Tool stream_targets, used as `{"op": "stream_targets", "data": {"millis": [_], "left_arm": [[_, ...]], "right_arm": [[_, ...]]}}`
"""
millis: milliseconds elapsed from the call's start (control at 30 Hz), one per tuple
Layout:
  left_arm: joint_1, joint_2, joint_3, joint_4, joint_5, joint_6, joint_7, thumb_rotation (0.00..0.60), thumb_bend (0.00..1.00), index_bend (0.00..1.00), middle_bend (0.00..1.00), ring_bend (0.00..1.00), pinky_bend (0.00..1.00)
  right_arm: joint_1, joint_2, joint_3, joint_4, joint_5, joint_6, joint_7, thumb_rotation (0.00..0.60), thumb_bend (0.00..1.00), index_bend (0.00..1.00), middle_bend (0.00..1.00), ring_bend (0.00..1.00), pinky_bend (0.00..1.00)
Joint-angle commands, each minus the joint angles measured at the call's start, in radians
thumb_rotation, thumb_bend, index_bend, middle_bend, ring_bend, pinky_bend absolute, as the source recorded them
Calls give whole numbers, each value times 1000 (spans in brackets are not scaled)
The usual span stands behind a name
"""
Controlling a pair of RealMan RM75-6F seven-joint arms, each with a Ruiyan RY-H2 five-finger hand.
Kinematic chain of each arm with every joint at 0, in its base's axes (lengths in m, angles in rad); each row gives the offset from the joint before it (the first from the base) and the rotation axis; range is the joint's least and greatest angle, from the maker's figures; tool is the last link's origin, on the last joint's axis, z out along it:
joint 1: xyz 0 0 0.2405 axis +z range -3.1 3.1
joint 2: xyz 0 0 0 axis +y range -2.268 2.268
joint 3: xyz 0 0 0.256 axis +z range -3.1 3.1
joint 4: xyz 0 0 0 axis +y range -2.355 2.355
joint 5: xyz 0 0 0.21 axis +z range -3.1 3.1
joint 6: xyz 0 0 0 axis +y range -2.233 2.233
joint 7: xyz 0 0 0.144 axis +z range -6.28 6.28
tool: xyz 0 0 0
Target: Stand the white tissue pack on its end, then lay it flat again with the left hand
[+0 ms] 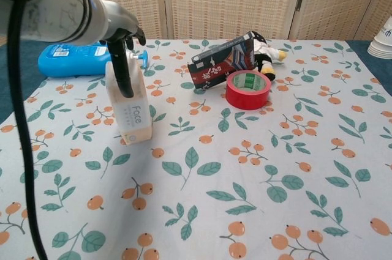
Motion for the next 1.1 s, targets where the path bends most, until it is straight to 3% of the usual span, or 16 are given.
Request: {"op": "stream_targets", "data": {"millis": [33, 300, 867, 1100], "left_arm": [[-8, -7, -20, 26, -18, -9, 10, 600, 141, 0, 65, 0, 87], [-12, -25, -35, 69, -39, -26, 25, 600, 141, 0, 71, 0, 99], [9, -59, -9, 145, -9, -52, 33, 600, 152, 0, 106, 0, 126], [29, -54, 6, 132, 16, -55, 29, 600, 180, 69, 176, 29, 149]], "right_arm": [[2, -2, 1, 1, 3, -2, -2, 600, 55, 203, 168, 0, 0], [8, -3, 5, 4, 19, -8, -3, 600, 55, 203, 168, 0, 0], [10, 6, 8, 6, 28, -14, 11, 600, 55, 203, 168, 0, 0], [13, 1, 7, 5, 34, -16, 0, 600, 55, 203, 168, 0, 0]]}}
